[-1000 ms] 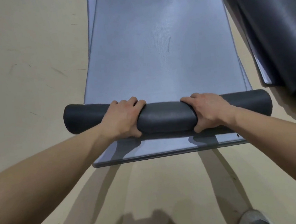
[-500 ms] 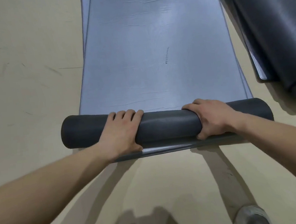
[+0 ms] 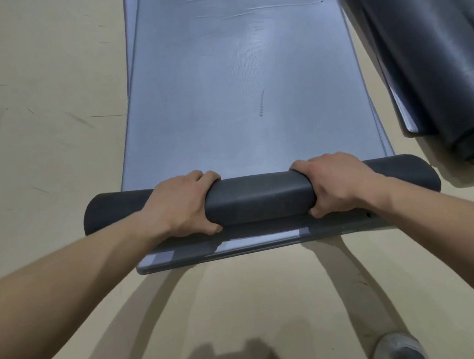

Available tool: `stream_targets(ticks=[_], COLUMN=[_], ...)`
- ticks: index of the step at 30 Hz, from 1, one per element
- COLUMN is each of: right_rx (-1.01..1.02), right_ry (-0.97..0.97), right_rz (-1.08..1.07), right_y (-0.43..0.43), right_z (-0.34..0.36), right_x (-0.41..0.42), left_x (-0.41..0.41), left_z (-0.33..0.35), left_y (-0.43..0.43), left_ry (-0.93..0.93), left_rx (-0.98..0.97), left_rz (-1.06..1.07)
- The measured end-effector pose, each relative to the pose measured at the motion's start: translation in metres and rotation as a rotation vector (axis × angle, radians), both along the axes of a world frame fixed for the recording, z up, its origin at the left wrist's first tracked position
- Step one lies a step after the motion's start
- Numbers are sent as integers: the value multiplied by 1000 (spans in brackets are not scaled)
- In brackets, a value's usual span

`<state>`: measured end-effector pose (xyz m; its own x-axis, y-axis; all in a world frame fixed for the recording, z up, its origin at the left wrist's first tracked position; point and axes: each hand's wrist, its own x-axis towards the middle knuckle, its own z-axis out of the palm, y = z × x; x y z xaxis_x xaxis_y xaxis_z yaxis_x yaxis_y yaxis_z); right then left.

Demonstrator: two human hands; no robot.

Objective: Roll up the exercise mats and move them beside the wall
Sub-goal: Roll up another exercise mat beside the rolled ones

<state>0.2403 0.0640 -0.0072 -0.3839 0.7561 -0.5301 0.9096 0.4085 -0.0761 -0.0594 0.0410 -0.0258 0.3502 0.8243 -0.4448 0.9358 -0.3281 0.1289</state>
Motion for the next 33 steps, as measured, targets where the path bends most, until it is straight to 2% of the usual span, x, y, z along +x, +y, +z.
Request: stream_targets(ticks=[2,4,5,9,10,12,14,16,18,19,23,25,29,33], right_rx=[-169,-229,-184,321,377,384,278,95,-39,-29,381,477,357,111], right_ry=[10,35,43,-4,-1,4,3,20,15,11,-16,-31,-65,-58], right_rz=[-32,-61,-54,65,60,34,17,-15,-31,-30,-11,6,38,31], right_y=[6,7,4,-40,-51,-53,-33,-4,17,21,-11,-22,1,13], right_z=[8,8,7,-24,-31,-35,-23,-10,-5,-8,-35,-47,-32,-10], right_x=[-1,-2,-3,0,0,-2,-6,-8,-10,-10,-7,-3,-6,-5], left_x=[0,1,1,5,6,3,-3,-11,-18,-20,-21,-19,-10,-9], left_z=[5,7,8,10,10,10,8,0,-16,-20,-15,-17,-28,-21], left_y=[13,26,31,39,37,21,-5,-32,-41,-33,29,35,4,5], left_ry=[-6,-27,-45,-89,-47,89,106,81,145,152,73,93,199,108], left_rx=[-195,-329,-371,-450,-399,-133,193,310,289,264,102,96,297,261], left_rz=[11,33,45,100,67,-39,-52,-24,-69,-93,-103,-113,-95,-102])
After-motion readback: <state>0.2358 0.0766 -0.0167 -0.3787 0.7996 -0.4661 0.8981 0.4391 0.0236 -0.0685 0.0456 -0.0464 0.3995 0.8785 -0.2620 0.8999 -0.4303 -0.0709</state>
